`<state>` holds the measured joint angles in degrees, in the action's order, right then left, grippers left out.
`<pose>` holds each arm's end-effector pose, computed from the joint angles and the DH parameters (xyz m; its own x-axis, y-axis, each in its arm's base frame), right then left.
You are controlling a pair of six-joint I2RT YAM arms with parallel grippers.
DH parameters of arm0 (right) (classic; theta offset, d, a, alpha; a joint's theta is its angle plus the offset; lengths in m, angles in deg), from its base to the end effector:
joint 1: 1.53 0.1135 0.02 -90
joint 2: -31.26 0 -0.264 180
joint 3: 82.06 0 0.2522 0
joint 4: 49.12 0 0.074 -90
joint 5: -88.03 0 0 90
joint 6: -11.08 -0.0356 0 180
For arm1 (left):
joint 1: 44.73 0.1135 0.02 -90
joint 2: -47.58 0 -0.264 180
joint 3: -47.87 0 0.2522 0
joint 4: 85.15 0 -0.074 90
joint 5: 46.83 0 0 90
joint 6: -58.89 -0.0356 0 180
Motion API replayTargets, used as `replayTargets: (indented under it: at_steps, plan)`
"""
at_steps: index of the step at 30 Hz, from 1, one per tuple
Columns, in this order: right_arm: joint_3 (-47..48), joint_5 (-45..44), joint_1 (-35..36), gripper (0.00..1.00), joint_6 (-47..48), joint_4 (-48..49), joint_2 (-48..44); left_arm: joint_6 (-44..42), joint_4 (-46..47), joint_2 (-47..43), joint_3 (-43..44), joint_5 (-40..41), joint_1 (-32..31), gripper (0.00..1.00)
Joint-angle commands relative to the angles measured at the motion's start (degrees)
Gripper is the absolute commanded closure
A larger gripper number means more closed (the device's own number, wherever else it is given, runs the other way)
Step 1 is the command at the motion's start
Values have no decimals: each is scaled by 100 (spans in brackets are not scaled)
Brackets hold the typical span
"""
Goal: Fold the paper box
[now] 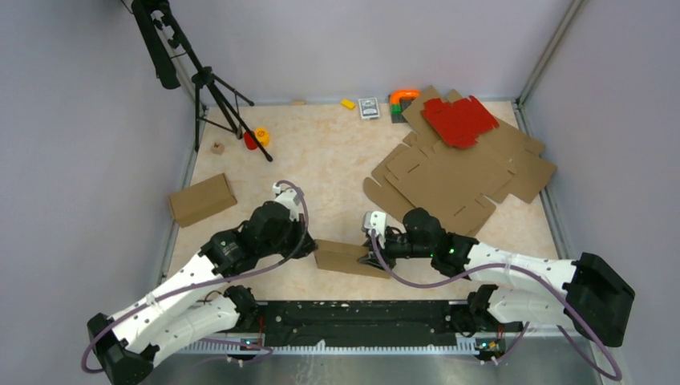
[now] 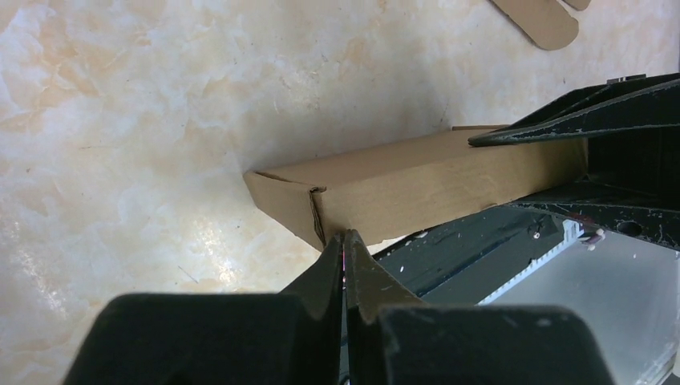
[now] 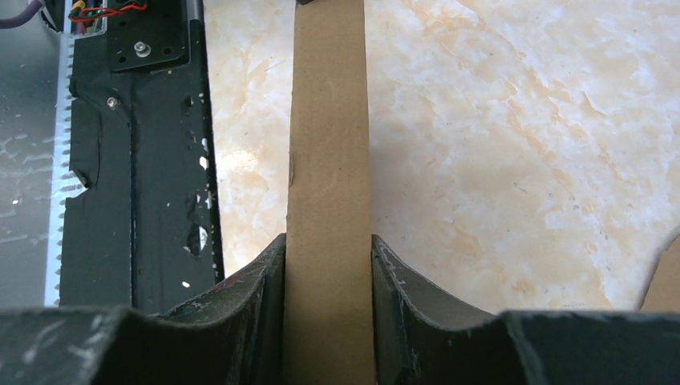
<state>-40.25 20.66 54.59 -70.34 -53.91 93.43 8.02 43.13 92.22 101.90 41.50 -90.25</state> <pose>0.1168 0.1985 0.2138 -0.0910 -0.3825 -0.9195 -0.9850 0.1702 0.0267 0.1128 -0.1163 0.2664 -0.8256 -0.0596 -0.5611 0.2672 0.8346 -0.4818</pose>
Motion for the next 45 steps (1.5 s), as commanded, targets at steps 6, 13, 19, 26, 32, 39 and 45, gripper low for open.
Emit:
replayTargets:
  at_steps: [6,13,19,26,32,39,45]
  plan:
    - [4,-3,65,81,130,-317,166,-185,-637,251,924,-83,66,100]
    - [72,22,59,81,188,-362,206,-242,-500,416,1092,-66,171,100]
    - [29,55,60,81,179,-370,259,-84,-268,623,356,-328,192,100]
    - [41,77,63,81,188,-368,261,-45,-678,727,470,60,201,100]
    - [54,72,59,81,206,-387,258,-147,-1036,565,1194,314,208,100]
    - [23,90,63,81,198,-387,263,-147,-720,634,919,222,271,100]
    - [27,83,61,81,188,-444,253,-52,-337,712,381,-231,280,100]
